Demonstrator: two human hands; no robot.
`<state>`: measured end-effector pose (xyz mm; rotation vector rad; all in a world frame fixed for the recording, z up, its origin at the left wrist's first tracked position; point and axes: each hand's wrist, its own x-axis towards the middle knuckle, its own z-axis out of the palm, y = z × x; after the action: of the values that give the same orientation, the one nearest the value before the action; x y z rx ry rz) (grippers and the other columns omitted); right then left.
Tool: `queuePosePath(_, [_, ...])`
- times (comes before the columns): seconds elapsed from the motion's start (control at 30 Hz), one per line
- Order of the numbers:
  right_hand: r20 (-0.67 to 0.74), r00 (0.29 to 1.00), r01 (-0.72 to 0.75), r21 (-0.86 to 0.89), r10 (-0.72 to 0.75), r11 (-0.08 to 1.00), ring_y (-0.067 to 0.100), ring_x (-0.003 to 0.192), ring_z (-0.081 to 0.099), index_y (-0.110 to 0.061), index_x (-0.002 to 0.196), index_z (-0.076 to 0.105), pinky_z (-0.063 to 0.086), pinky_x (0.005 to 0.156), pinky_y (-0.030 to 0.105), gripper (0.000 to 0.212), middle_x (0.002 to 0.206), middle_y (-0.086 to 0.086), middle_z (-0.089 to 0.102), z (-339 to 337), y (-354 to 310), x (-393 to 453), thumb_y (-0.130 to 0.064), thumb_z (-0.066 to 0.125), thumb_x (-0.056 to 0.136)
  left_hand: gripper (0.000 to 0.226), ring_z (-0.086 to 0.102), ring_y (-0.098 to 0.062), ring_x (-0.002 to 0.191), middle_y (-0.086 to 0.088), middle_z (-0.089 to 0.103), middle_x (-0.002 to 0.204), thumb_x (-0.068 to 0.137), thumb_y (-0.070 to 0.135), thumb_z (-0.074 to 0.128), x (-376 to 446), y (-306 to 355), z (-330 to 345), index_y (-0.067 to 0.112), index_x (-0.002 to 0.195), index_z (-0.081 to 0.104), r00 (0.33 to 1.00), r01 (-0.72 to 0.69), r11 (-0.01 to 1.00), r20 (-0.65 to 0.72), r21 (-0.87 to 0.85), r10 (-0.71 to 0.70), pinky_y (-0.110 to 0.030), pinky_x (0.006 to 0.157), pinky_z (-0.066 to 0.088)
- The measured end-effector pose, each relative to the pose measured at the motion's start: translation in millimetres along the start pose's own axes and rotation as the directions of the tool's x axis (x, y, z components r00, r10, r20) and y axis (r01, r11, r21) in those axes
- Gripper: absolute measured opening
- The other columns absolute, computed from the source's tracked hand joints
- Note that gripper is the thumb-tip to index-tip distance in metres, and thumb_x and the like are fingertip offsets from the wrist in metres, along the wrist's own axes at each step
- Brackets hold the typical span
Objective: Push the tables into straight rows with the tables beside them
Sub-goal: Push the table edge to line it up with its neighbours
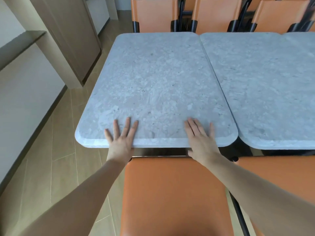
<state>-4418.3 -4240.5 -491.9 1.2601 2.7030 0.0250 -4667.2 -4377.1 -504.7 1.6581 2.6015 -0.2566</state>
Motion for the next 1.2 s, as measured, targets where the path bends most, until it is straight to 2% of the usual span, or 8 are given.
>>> queuePosePath(0.1, [-0.119,0.991,-0.065,-0.062,0.057,0.996,0.042,0.155,0.012,-0.016,0.158,0.017,0.008,0.116,0.073,0.119,0.165,0.023,0.013,7.8,20.4,5.9,-0.035,0.091,0.067,0.104,-0.012,-0.046,0.153,0.001,-0.023,0.168,0.099,0.022,0.053,2.5,0.5,2.7,0.029,0.145,-0.04,0.998,0.01,0.998,-0.055,0.062,-0.007,-0.07,0.119,0.007])
queuePosePath(0.17, [-0.16,0.983,-0.104,-0.062,0.093,0.993,0.045,0.15,0.028,-0.007,0.154,0.024,0.023,0.112,0.075,0.121,0.161,0.024,0.03,22.8,23.5,9.1,-0.032,0.095,0.059,0.106,-0.009,-0.047,0.153,0.0,-0.022,0.168,0.098,0.015,0.053,4.7,1.4,9.5,0.028,0.147,-0.04,0.997,0.007,0.995,-0.08,0.101,0.001,-0.07,0.118,0.009])
queuePosePath(0.23, [-0.194,0.974,-0.131,-0.071,0.115,0.989,0.045,0.149,0.03,-0.003,0.155,0.023,0.024,0.112,0.074,0.116,0.16,0.023,0.034,34.0,21.2,8.4,-0.027,0.092,0.064,0.113,-0.004,-0.049,0.153,-0.001,-0.018,0.169,0.094,0.003,0.055,5.7,1.8,14.6,0.028,0.147,-0.041,0.993,-0.011,0.99,-0.117,0.143,0.028,-0.071,0.116,0.014])
queuePosePath(0.37, [-0.168,0.98,-0.125,-0.095,0.108,0.988,0.048,0.153,0.011,-0.003,0.16,0.008,0.017,0.115,0.076,0.102,0.167,0.023,0.015,29.8,17.1,5.9,-0.003,0.073,0.081,0.115,0.003,-0.05,0.152,-0.003,-0.013,0.17,0.089,-0.007,0.052,5.6,-3.2,15.8,0.025,0.147,-0.042,0.99,-0.042,0.979,-0.123,0.201,0.068,-0.07,0.114,0.023])
queuePosePath(0.5, [-0.096,0.987,-0.139,-0.077,0.131,0.987,0.05,0.153,-0.001,-0.005,0.16,-0.006,0.009,0.115,0.076,0.104,0.168,0.022,-0.003,21.2,7.8,1.6,0.001,0.066,0.085,0.11,0.006,-0.048,0.152,-0.001,-0.01,0.17,0.09,-0.005,0.049,5.2,-2.5,10.3,0.023,0.147,-0.041,0.991,-0.035,0.974,-0.115,0.225,0.062,-0.066,0.113,0.027])
queuePosePath(0.67, [-0.106,0.983,-0.157,-0.047,0.152,0.986,0.049,0.154,-0.002,-0.006,0.16,-0.007,0.011,0.116,0.075,0.103,0.169,0.02,-0.004,18.2,5.7,0.0,0.007,0.062,0.085,0.107,0.006,-0.045,0.152,0.002,-0.009,0.17,0.092,-0.001,0.052,1.3,1.8,10.5,0.027,0.154,-0.031,0.993,0.024,0.975,-0.119,0.223,0.003,-0.063,0.115,0.028])
queuePosePath(0.97, [-0.115,0.975,-0.196,-0.025,0.192,0.98,0.047,0.154,0.0,-0.008,0.161,-0.005,0.012,0.116,0.075,0.103,0.17,0.016,-0.001,22.0,3.9,-14.4,0.012,0.061,0.083,0.108,0.023,-0.045,0.141,0.0,0.017,0.166,0.077,-0.01,0.059,-3.9,1.2,20.0,0.028,0.162,0.004,0.984,0.043,0.981,-0.177,0.187,-0.01,-0.064,0.098,0.036])
queuePosePath(1.2, [-0.011,0.978,-0.21,-0.04,0.21,0.977,0.045,0.155,-0.003,-0.008,0.16,-0.011,0.014,0.118,0.071,0.111,0.17,0.015,-0.006,9.6,0.5,-24.4,0.004,0.068,0.082,0.109,0.013,-0.041,0.148,0.003,-0.001,0.169,0.083,-0.01,0.051,-15.3,10.5,11.4,0.028,0.16,-0.016,0.994,0.062,0.983,-0.097,0.172,-0.046,-0.058,0.111,0.033])
